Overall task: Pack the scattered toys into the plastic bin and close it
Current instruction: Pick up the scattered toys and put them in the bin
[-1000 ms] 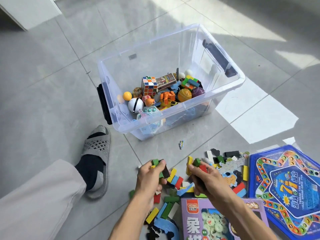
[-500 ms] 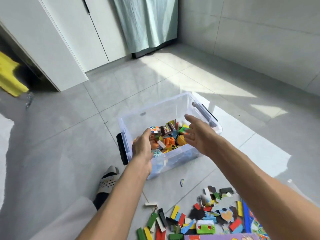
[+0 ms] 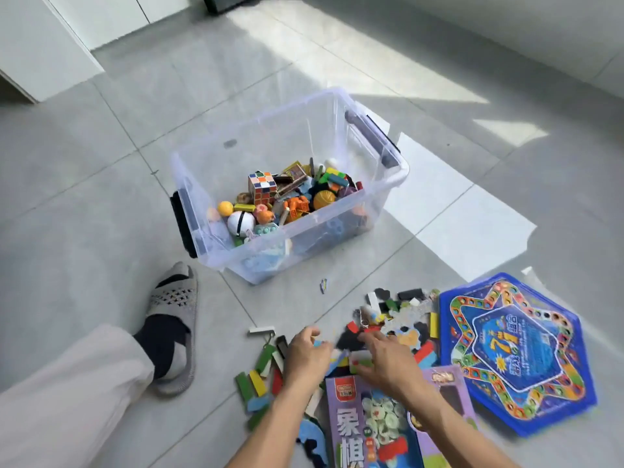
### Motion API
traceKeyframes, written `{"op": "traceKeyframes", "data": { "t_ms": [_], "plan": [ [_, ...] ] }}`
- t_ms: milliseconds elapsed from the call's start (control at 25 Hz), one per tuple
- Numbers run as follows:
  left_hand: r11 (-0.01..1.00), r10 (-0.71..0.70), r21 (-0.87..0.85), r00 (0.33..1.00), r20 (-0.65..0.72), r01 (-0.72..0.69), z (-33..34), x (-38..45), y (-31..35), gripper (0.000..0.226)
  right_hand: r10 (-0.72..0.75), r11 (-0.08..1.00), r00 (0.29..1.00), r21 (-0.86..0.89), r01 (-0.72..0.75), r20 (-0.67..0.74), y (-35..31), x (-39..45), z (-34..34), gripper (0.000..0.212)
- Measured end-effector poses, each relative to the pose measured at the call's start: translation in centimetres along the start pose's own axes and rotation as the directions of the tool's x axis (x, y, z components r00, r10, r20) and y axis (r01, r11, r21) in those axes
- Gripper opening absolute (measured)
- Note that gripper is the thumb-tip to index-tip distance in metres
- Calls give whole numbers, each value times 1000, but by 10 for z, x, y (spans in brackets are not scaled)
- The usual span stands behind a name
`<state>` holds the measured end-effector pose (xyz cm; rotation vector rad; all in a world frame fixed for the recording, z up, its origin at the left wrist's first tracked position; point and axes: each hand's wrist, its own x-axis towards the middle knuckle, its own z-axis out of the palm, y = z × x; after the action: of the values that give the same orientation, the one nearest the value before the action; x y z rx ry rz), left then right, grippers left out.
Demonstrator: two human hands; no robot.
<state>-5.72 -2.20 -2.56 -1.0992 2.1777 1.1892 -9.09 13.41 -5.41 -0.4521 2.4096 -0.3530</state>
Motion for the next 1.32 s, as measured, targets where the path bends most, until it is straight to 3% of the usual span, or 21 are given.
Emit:
{"op": "traceKeyframes", "data": {
  "t_ms": [120, 280, 360, 440, 600, 680, 800, 880, 960, 1040, 1080, 1160, 1200, 1280, 1320],
  "plan": [
    [950, 55, 305, 997, 58, -70, 23, 7, -56, 50, -67, 998, 997, -18, 66, -37, 11, -1, 34, 49],
    [960, 167, 220, 985, 48, -173, 36, 13, -72, 57, -58, 997, 981, 30, 65, -184, 22, 9, 42, 42],
    [953, 227, 227, 970, -88, -202, 35, 13, -73, 53, -52, 999, 967, -6, 52, -251, 23, 11, 42, 46],
    [923, 270, 339, 933, -239, -180, 31, 16, -77, 60, -122, 989, 958, -111, 96, -260, 20, 15, 43, 56],
    [816, 195, 560, 980, -30, -145, 31, 24, -79, 92, -201, 947, 973, -278, 164, -109, -4, 33, 49, 67],
    [756, 182, 635, 983, 29, -158, 31, 29, -75, 93, -206, 936, 973, -309, 166, -101, -12, 41, 53, 57],
    [692, 285, 681, 957, 46, -239, 27, 41, -78, 86, -230, 952, 972, -218, 215, -48, -10, 50, 48, 44],
    [735, 330, 607, 942, 67, -301, 26, 47, -78, 71, -260, 954, 965, -165, 250, -41, -6, 54, 44, 39],
    [811, 334, 490, 941, 61, -320, 28, 50, -72, 50, -286, 958, 951, -67, 279, -121, -6, 55, 46, 26],
    [883, 297, 383, 955, -3, -273, 29, 49, -62, 33, -147, 961, 967, 201, 190, -208, -7, 53, 47, 17],
    [929, 231, 306, 972, -37, -209, 27, 49, -57, 28, -5, 901, 979, 424, 92, -203, -8, 52, 41, 16],
    [999, 28, 42, 997, -76, -25, 20, 50, -49, 20, 228, 575, 972, 813, -88, -57, -11, 45, 23, 18],
    [981, -84, -180, 995, -56, 72, 15, 49, -44, 15, 291, 408, 957, 903, -136, 12, -15, 39, 11, 17],
    [767, -193, -614, 980, 57, 187, -4, 38, -29, 12, 297, 196, 953, 973, -124, 61, -35, 26, -26, 12],
    [638, -175, -745, 979, 105, 194, -18, 28, -18, 15, 249, 106, 968, 992, -63, 35, -51, 20, -52, 7]
  ]
}}
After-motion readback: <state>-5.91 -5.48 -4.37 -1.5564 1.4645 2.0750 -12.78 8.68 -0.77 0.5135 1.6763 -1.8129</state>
